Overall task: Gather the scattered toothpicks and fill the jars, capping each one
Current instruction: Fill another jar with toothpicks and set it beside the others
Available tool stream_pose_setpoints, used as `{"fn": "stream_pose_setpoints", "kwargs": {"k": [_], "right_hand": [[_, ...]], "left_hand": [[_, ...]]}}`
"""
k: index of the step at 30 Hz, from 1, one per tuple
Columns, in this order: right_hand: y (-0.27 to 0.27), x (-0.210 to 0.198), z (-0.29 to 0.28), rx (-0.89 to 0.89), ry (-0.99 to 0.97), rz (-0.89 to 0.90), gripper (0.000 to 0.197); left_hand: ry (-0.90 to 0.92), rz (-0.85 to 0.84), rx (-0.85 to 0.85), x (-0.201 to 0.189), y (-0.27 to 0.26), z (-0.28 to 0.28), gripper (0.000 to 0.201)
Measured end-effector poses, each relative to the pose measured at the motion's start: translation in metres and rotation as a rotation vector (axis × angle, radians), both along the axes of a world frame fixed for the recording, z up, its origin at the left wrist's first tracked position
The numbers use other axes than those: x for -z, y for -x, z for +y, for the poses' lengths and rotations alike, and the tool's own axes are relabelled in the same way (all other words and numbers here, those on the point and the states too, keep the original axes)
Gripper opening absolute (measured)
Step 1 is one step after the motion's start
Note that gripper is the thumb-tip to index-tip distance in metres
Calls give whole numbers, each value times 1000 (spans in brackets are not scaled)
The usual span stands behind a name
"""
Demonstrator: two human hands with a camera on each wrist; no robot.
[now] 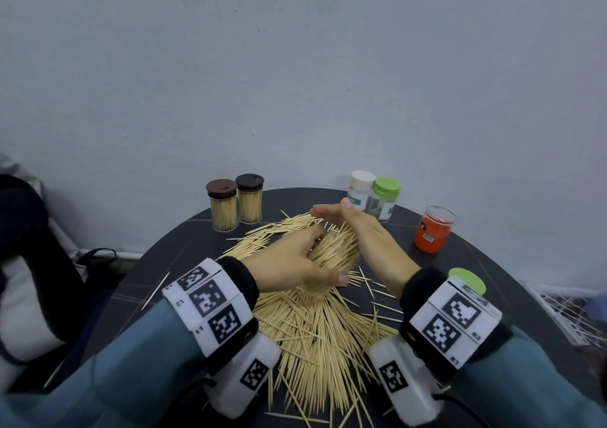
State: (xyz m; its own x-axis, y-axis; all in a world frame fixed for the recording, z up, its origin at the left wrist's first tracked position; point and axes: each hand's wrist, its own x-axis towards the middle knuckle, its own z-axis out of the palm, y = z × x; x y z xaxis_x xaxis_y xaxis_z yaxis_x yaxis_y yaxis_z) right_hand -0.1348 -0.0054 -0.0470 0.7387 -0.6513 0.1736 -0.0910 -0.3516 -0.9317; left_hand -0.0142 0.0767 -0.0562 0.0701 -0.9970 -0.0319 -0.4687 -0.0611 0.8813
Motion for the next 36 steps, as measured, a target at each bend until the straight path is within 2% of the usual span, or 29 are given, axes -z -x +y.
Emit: {"fn": "stream_pose_setpoints", "kwargs": {"k": [5, 9, 13, 16, 21, 24, 29, 31, 36], "right_hand": [[0, 1, -1, -13, -5, 14, 47], [-1, 0, -1, -31, -15, -17, 45], [3, -7, -9, 7, 23, -43, 42], [10, -15, -16, 26, 21, -25, 27], [14, -18, -24, -9, 157, 36, 7], [11, -14, -22, -43, 136, 21, 6], [10, -13, -19, -26, 254, 11, 7], [12, -16, -21, -26, 208, -30, 8], [17, -18, -30, 72, 237, -10, 8]], "left_hand": [[35, 43, -84, -2, -3, -1, 47], [29, 43, -25, -1, -1, -1, 39], [47, 83, -86, -2, 0, -1, 45], [77, 100, -172, -4, -5, -1, 50], [106, 77, -283, -3, -11, -2, 57], [107, 64, -293, -1, -11, -3, 55], [118, 66, -270, -1, -10, -3, 51], [126, 39, -244, -2, -9, -2, 50], [146, -19, -202, -1, -8, -2, 52]]}}
